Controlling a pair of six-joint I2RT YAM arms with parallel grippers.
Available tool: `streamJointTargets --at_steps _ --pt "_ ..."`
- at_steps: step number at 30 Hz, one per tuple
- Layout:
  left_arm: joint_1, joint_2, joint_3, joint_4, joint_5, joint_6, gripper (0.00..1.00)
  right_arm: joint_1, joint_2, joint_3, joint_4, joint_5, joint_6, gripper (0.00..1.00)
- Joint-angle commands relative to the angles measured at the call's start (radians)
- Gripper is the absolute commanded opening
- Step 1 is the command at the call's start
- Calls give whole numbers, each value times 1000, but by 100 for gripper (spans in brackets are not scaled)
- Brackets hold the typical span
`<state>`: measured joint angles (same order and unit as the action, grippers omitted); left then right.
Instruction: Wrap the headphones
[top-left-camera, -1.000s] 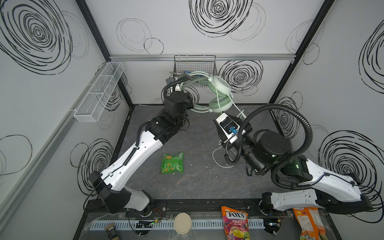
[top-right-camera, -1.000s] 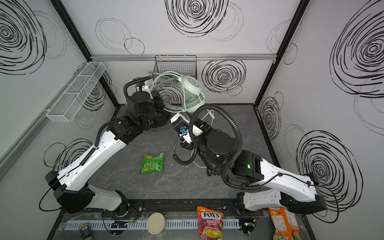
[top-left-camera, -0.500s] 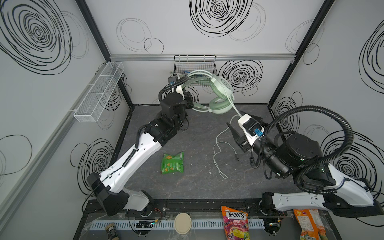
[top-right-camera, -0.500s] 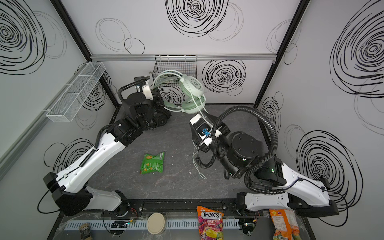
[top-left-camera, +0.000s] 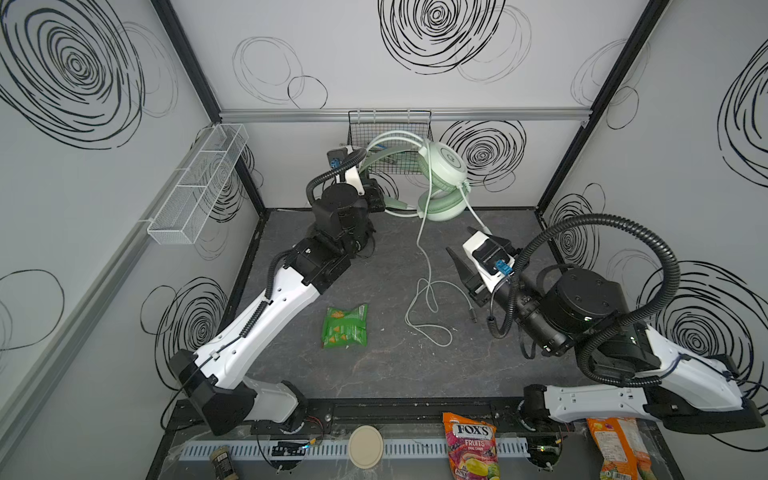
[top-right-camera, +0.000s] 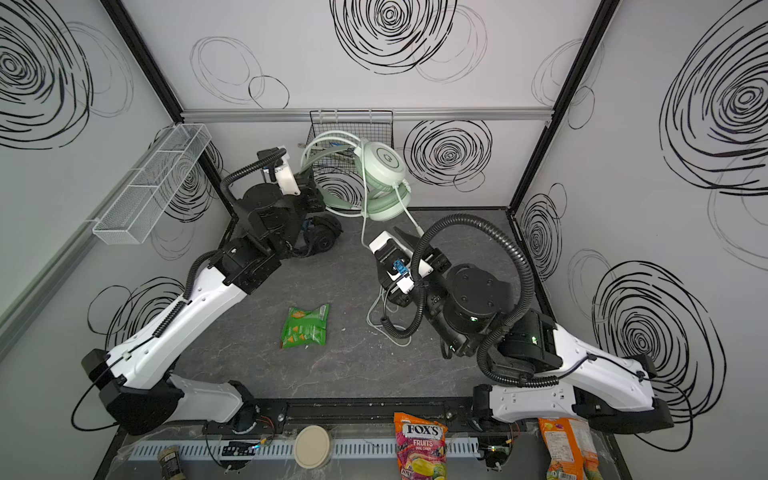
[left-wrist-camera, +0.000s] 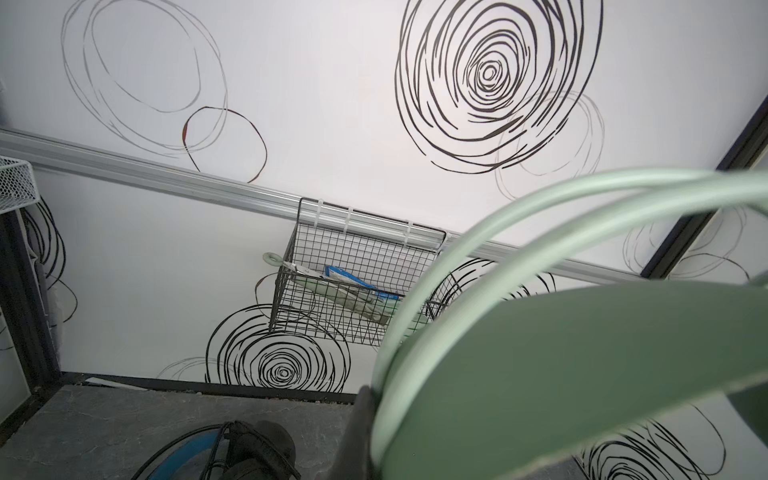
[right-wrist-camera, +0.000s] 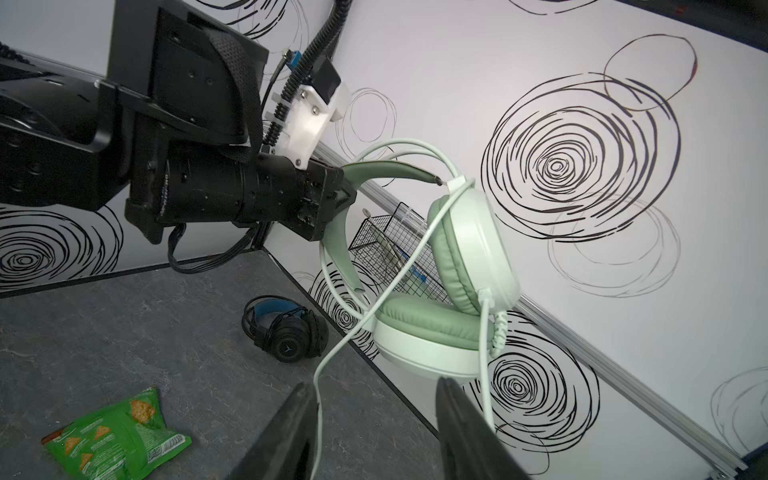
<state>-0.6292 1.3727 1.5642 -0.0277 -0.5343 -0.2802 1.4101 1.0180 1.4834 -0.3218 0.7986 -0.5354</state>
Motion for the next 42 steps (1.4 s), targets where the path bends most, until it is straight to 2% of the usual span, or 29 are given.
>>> streamJointTargets --at_steps 1,8,13,17,20,29,31,42 --pt "20 -49 51 123 39 -122 0 7 -27 -38 83 12 34 57" --pt "55 6 214 -98 137 -301 0 10 -139 -248 238 -68 259 66" --pt "132 -5 197 -136 247 -393 0 10 -194 -350 243 -68 367 67" --pt "170 -11 213 -156 326 -425 0 3 -238 -426 259 -76 410 73" --pt "182 -2 250 -210 375 -443 0 -45 -239 -463 280 -114 411 80" --pt "179 -59 231 -298 449 -459 0 -417 -205 -551 360 -523 574 85" --pt "174 -68 225 -314 459 -455 0 -468 -187 -564 381 -606 586 85" --pt "151 -73 226 -353 484 -446 0 -545 -60 -640 486 -788 627 85"
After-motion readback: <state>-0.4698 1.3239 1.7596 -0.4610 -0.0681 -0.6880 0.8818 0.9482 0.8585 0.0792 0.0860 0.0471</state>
